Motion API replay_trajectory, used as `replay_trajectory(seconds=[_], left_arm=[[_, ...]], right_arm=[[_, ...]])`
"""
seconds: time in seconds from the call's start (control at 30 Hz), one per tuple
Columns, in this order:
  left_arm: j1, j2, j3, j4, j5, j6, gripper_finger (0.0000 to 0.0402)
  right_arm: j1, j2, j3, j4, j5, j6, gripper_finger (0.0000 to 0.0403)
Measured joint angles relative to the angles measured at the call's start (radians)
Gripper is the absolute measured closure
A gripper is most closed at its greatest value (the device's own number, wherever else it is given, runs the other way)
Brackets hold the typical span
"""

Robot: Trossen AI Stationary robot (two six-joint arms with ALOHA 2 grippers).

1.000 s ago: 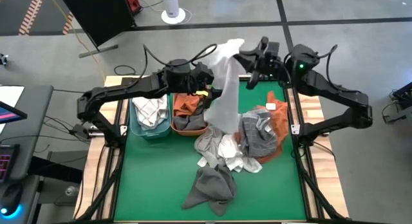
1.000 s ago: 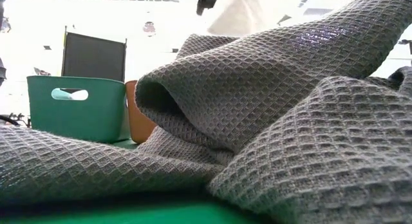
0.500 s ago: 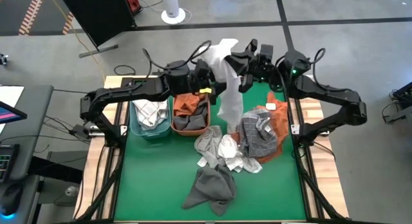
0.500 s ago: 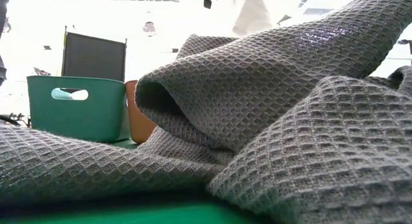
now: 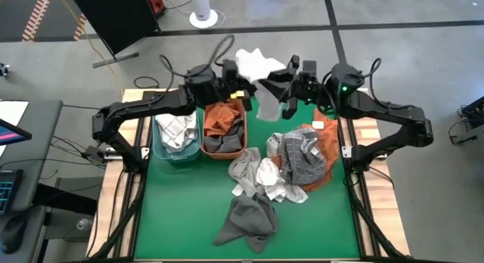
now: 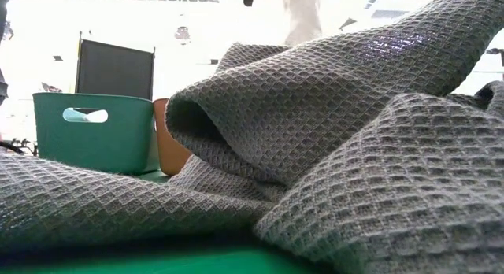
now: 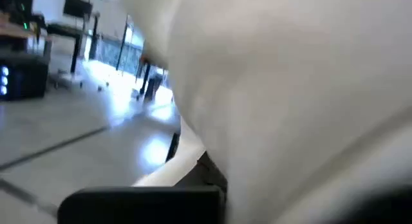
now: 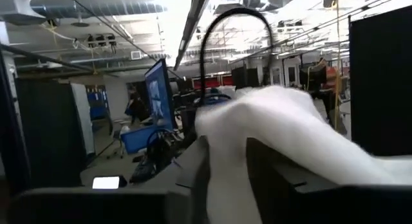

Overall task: Sort towels by color in basket
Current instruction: Put the white towel into the blue bin

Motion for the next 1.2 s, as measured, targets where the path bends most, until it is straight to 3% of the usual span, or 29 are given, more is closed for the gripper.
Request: replay_trajectory(seconds=[0.2, 0.33, 0.5, 0.77, 1.2], left_arm=[[0.033, -0.112, 0.001, -0.031, 0.004, 0.09, 0.0399], [0.043, -0.208, 0.001, -0.232, -0.019, 0.17, 0.04], [0.046, -0.336, 0.001, -0.536, -0.158, 0.173, 0.04], [0.046, -0.481, 0.002, -0.839, -0.364, 0.103, 0.0401], [0.046, -0.657, 0.002, -1.148, -0.39, -0.094, 0.0401]], right_arm=[[-0.011, -0.059, 0.0, -0.113, 0.0, 0.0, 0.0186], [-0.03, -0.097, 0.001, -0.241, 0.009, -0.002, 0.0156], [-0.061, -0.106, 0.001, -0.39, 0.015, 0.001, 0.0154], [-0.087, -0.073, 0.0, -0.405, 0.015, 0.001, 0.0157], [-0.097, -0.059, 0.001, -0.415, 0.015, 0.001, 0.0157]])
